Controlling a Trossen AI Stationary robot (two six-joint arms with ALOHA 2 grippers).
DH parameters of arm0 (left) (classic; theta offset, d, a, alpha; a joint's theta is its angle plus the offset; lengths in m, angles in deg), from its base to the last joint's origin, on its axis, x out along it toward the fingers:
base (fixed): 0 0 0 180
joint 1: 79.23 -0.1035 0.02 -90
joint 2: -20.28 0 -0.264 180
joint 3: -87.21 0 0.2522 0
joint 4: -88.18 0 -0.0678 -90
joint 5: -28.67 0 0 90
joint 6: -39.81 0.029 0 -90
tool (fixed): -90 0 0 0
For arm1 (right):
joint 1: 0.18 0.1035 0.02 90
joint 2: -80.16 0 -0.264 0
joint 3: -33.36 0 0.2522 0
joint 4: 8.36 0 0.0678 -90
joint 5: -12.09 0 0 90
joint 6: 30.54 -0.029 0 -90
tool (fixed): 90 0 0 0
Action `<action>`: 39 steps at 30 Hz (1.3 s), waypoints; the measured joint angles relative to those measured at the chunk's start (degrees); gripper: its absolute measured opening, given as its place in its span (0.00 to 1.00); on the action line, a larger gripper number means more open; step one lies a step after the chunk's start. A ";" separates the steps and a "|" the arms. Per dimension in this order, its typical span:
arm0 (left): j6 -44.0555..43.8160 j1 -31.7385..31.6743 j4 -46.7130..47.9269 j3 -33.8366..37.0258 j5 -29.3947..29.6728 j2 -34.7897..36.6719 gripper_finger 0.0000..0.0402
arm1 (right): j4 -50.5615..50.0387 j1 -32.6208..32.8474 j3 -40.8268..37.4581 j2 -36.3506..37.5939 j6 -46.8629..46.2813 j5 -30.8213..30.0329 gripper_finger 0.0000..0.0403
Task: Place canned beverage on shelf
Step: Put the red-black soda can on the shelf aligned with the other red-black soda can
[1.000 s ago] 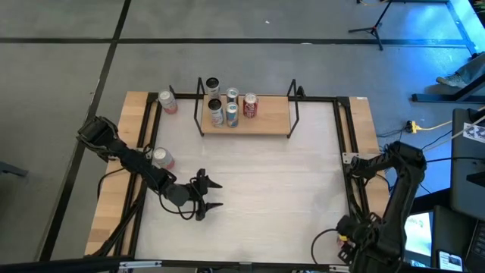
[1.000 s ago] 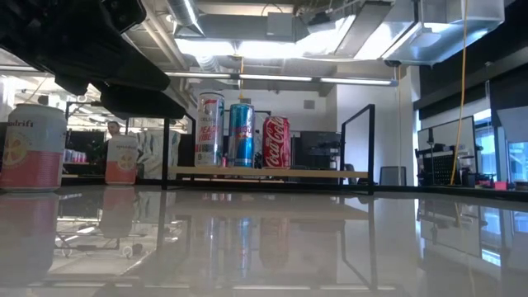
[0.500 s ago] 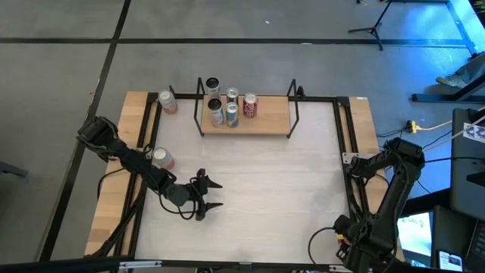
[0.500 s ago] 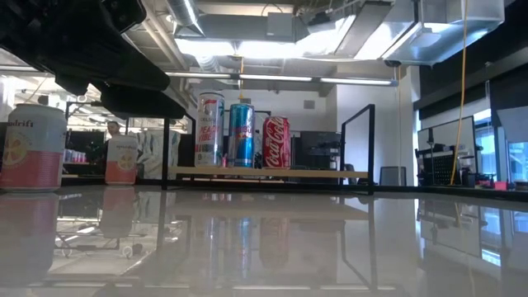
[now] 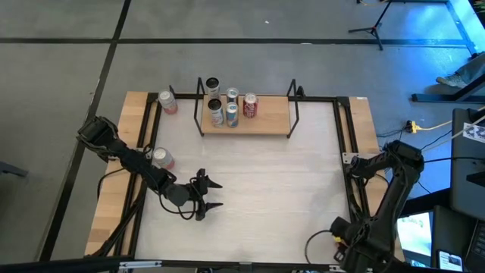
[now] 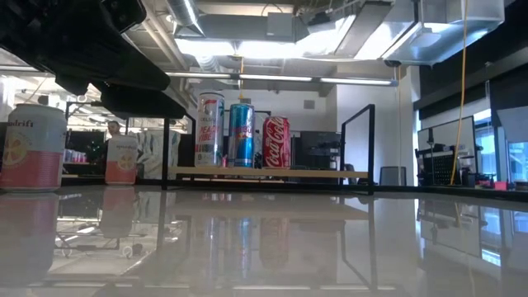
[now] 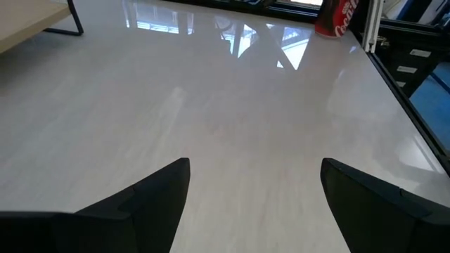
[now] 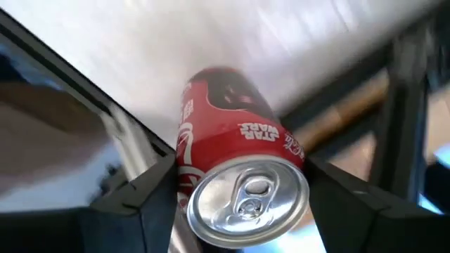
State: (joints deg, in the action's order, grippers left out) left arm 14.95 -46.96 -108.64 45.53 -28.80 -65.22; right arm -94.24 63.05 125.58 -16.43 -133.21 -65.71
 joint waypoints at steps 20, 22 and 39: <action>-0.04 0.00 -0.01 0.00 -0.09 0.01 0.77 | -2.73 -19.39 1.98 0.18 30.43 -16.33 0.60; -0.27 0.28 0.01 0.00 -0.10 0.01 0.77 | -2.89 -19.99 1.98 0.18 31.21 -15.96 0.60; -0.46 0.83 0.01 0.00 -0.09 0.01 0.77 | -3.41 -19.77 2.00 0.21 29.42 -15.72 0.77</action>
State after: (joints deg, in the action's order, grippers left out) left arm 14.49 -46.13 -108.62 45.53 -28.89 -65.21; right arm -97.65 43.28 127.59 -16.22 -103.80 -81.43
